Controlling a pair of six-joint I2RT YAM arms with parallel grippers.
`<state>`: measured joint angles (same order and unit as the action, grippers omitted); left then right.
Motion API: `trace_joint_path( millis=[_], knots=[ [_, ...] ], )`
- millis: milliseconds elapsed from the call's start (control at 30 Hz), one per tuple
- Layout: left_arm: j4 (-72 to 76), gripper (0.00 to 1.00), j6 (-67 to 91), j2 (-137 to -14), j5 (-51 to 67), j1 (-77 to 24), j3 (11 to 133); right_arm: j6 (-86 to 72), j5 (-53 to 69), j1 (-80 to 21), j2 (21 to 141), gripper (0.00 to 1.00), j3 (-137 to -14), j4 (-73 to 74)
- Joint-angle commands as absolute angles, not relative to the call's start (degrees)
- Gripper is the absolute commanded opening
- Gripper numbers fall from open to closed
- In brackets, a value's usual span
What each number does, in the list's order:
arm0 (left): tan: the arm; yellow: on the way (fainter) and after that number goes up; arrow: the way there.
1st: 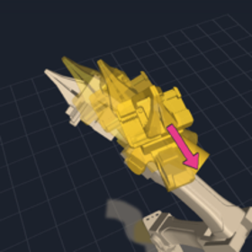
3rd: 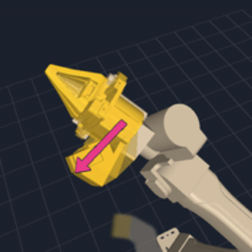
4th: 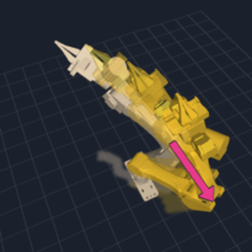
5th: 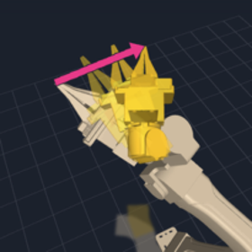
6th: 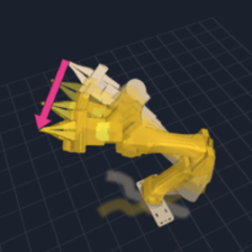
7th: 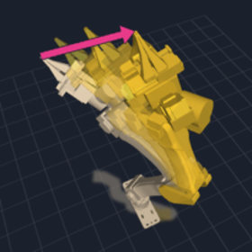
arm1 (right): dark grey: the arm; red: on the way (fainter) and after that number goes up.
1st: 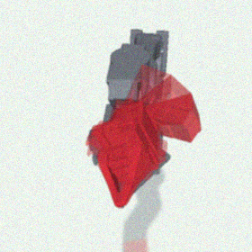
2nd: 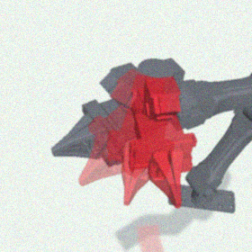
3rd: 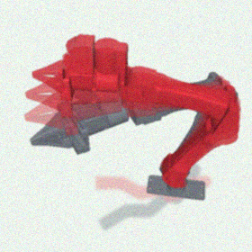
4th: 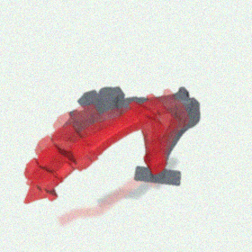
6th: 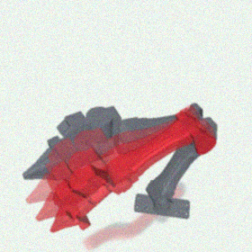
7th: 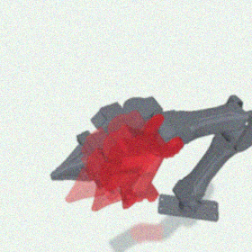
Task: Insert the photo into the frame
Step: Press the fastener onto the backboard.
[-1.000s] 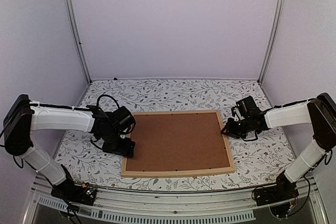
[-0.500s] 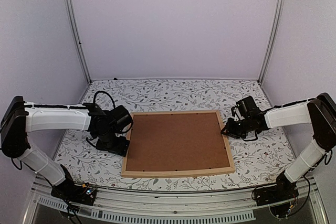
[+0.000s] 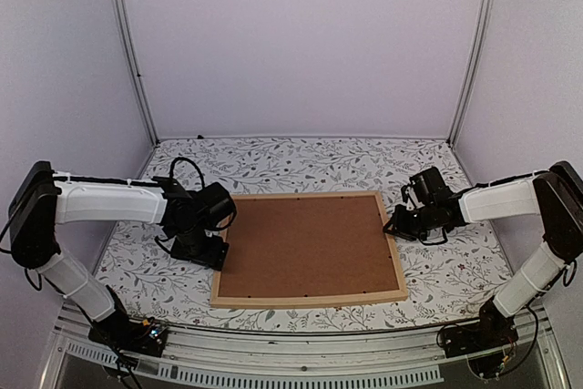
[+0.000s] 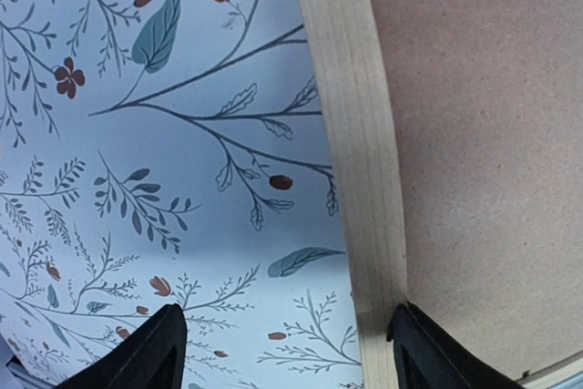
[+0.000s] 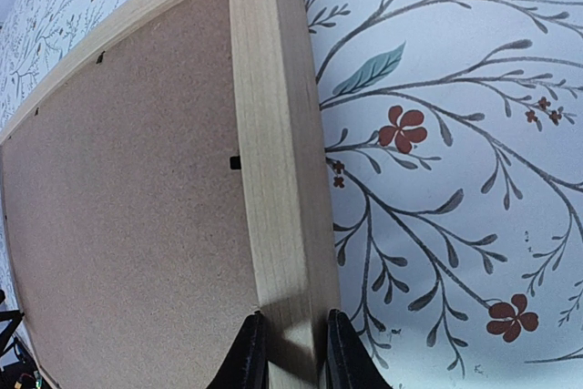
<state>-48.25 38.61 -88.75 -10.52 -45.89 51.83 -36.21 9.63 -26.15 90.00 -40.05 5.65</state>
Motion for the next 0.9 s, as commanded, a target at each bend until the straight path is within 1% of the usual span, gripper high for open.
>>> trace_joint_path(
  millis=[0, 767, 867],
  knots=[
    [-46.54, 0.80, 38.75, -91.12, -8.54, -46.80, 51.53, -37.81, 12.81, -27.35, 92.10, 0.05, -37.88, 9.56],
    [-46.54, 0.80, 41.26, -101.34, -9.94, -53.31, 53.25, -37.90, 12.97, -27.33, 91.85, 0.05, -37.27, 9.40],
    [-47.26, 0.80, 41.28, -101.16, -10.85, -53.57, 54.03, -37.88, 12.82, -27.38, 91.85, 0.05, -37.18, 9.40]
  ],
)
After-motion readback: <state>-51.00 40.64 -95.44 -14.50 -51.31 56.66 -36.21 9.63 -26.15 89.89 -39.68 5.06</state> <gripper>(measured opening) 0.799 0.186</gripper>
